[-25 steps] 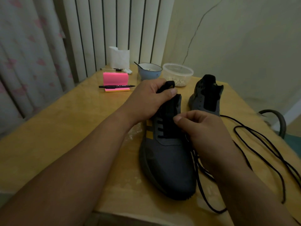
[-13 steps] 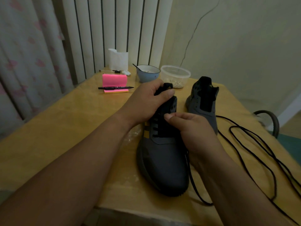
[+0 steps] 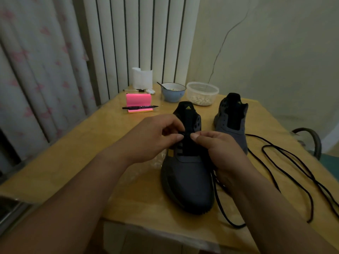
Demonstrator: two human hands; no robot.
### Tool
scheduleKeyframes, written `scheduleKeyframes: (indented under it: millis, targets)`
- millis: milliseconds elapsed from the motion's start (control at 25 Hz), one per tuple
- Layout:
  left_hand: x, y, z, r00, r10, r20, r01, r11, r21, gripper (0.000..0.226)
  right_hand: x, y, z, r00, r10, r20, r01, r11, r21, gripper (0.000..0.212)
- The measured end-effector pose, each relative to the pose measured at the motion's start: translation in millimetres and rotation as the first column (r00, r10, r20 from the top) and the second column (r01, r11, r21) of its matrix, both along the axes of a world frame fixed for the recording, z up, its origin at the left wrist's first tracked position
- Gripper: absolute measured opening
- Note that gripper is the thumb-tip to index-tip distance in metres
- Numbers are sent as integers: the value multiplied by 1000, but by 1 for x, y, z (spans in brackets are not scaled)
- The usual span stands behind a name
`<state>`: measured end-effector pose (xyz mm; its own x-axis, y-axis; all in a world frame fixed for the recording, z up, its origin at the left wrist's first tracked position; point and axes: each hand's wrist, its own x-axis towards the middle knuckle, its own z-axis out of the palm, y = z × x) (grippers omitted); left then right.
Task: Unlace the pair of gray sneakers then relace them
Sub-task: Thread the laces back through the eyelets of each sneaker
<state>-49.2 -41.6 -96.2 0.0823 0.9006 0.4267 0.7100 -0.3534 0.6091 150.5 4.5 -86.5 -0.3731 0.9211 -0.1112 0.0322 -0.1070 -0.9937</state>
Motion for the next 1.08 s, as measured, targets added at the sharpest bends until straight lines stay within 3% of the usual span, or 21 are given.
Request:
scheduleKeyframes:
  millis: [240,400,440,480,560,600,640,680,720,760,800,840,880,920,960,1000,1040,1080]
  targets:
    - [4,7,-2,995,-33,89,36,999,-35,8,1,4,0,996,73,-60,-79,990,-114,19]
    - [13,2,-9,946,11,325,4,999,-44,10,11,9,6,989,117,87,-117,993,-7,23]
    - [12,3,-11,875,38,483,-18,999,-46,12,17,12,9,986,134,101,-134,991,0,22]
    - [9,4,-12,732,48,680,-26,999,-43,13,24,16,12,983,152,102,-153,988,-6,22]
    - [-5,3,-9,230,-36,972,30,999,30,15,37,23,20,978,179,111,-177,984,-28,19]
    - [-13,3,-7,-4,-72,997,56,996,72,17,43,26,22,978,179,107,-176,984,-38,19]
    - [-19,0,-5,-103,-66,992,70,995,74,15,47,29,25,981,168,95,-165,985,-42,20]
    - [-23,-3,-3,-22,-23,999,75,997,24,13,49,32,27,986,147,82,-144,989,-39,21]
    - [-24,-6,-1,240,49,970,53,997,-64,16,51,35,30,990,124,63,-122,992,-31,22]
    - [-22,-8,-1,590,141,795,-21,987,-160,23,51,36,33,993,109,36,-108,994,-22,23]
    - [-16,-12,1,846,214,489,-109,966,-233,30,49,38,36,995,98,4,-98,995,-14,25]
    - [-12,-15,1,957,216,194,-156,947,-281,35,47,39,38,996,87,-25,-87,996,-10,26]
    - [-9,-15,0,981,183,63,-154,936,-317,36,45,39,40,996,76,-48,-77,997,-8,26]
    - [-8,-16,-2,978,163,127,-115,940,-320,37,43,38,42,995,71,-65,-71,997,-6,27]
    - [-8,-17,-3,929,173,328,-74,953,-292,38,42,37,44,995,70,-72,-70,998,-3,27]
    - [-11,-17,-5,788,196,583,-64,969,-240,38,41,35,45,995,76,-70,-76,997,3,26]
    - [-14,-14,-8,541,193,818,-65,980,-188,36,41,32,45,994,88,-65,-87,996,9,26]
    - [-18,-10,-11,238,141,961,-40,990,-135,34,40,30,45,993,100,-61,-99,995,16,24]
